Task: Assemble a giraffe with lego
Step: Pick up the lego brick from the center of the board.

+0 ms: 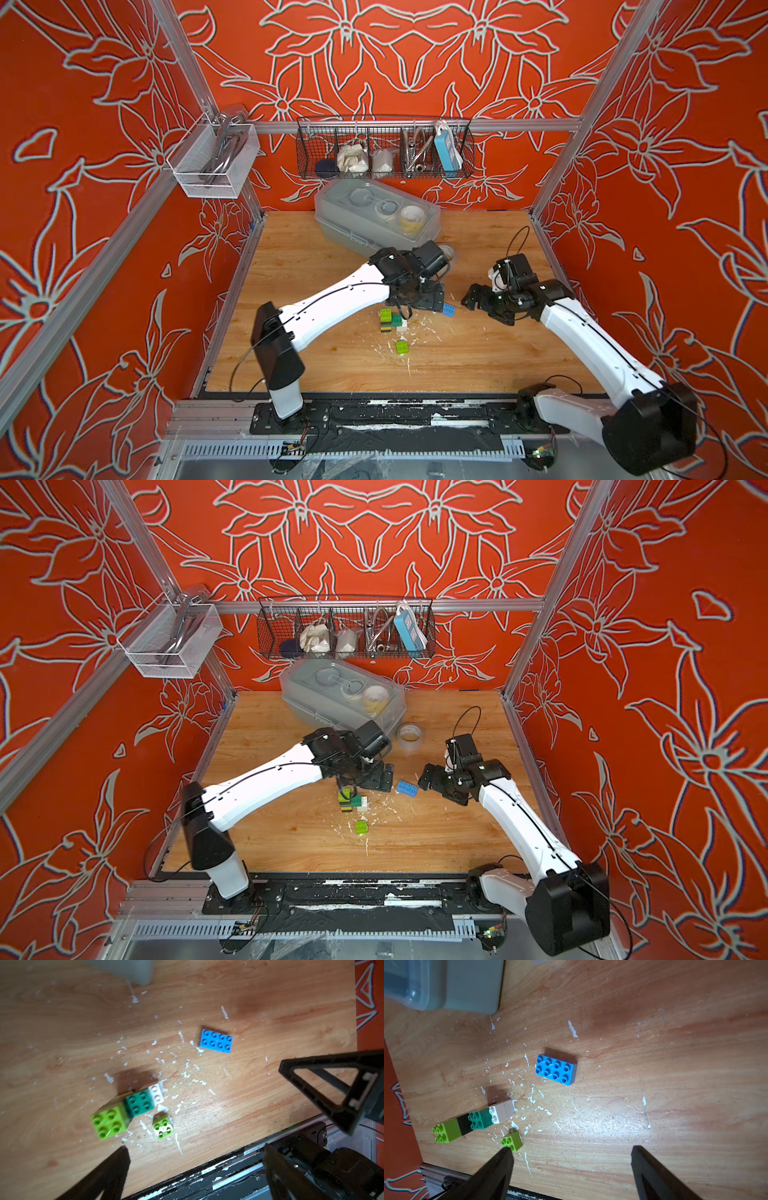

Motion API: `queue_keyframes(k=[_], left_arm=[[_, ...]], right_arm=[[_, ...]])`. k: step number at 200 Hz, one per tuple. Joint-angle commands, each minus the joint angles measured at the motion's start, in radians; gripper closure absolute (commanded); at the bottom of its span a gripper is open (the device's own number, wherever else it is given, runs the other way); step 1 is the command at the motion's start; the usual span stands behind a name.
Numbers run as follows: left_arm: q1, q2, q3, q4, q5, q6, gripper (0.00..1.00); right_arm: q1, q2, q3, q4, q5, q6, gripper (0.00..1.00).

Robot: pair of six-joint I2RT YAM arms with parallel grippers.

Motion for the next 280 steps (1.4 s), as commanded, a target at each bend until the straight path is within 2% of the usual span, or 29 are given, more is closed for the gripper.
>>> queue_keyframes(k=[1,18,34,72,133,195,230,251,280], left_arm=[[0.003,0.158,0.152,-0.087,0.076,0.109,0.02],[0.006,0.243,0.262,-0.137,0.06,0.122,0.02],[0.015,0.238,0.267,-0.132,0.057,0.115,0.02],[0.049,0.133,0.159,-0.112,0.037,0.101,0.02],[0.081,-0.006,0.076,-0.134,-0.012,0.123,0.02],[0.131,-0.162,-0.108,-0.094,-0.008,0.146,0.02],[0.131,-0.115,-0.085,-0.065,0.054,0.195,0.02],[0.131,-0.035,-0.029,-0.041,0.084,0.204,0.03],[0.123,0.114,0.087,-0.029,0.131,0.212,0.03]], right_arm=[[-0.07,-0.064,-0.059,-0.032,-0.042,0.033,0.06],[-0.108,-0.079,-0.086,-0.026,-0.074,0.016,0.06],[-0.109,-0.047,-0.078,-0.025,-0.099,-0.021,0.06],[-0.098,0.03,-0.053,0.024,-0.082,-0.022,0.06],[0.083,0.245,0.036,0.129,0.028,0.065,0.07],[0.16,0.396,0.139,0.14,0.125,0.098,0.09],[0.119,0.318,0.067,0.12,0.114,0.133,0.08],[0.061,0.185,-0.027,0.098,0.086,0.129,0.08],[0.05,-0.003,-0.075,-0.021,0.094,0.107,0.07]])
